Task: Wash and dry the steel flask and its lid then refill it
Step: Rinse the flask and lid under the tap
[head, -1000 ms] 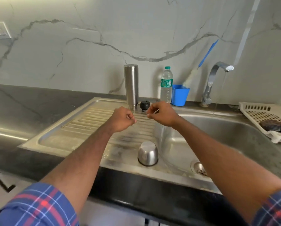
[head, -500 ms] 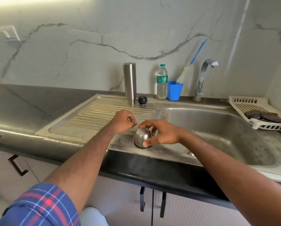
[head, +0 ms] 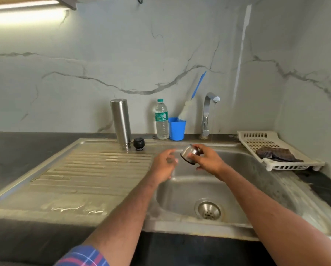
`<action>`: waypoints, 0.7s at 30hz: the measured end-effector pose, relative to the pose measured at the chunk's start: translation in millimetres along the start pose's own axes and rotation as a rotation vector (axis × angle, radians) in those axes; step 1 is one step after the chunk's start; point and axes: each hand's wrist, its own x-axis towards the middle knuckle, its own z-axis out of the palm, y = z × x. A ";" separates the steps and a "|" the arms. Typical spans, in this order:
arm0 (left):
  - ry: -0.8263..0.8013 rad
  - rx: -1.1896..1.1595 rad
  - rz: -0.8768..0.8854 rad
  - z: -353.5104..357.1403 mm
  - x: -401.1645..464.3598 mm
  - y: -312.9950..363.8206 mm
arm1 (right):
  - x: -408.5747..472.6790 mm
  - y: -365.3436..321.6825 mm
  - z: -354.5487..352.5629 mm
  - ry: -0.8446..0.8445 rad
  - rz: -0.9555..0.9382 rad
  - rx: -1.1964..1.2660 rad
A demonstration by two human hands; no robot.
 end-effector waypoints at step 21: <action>-0.058 -0.451 -0.085 134.7 97.4 13.7 | 58.8 60.0 -29.6 0.245 -0.107 0.104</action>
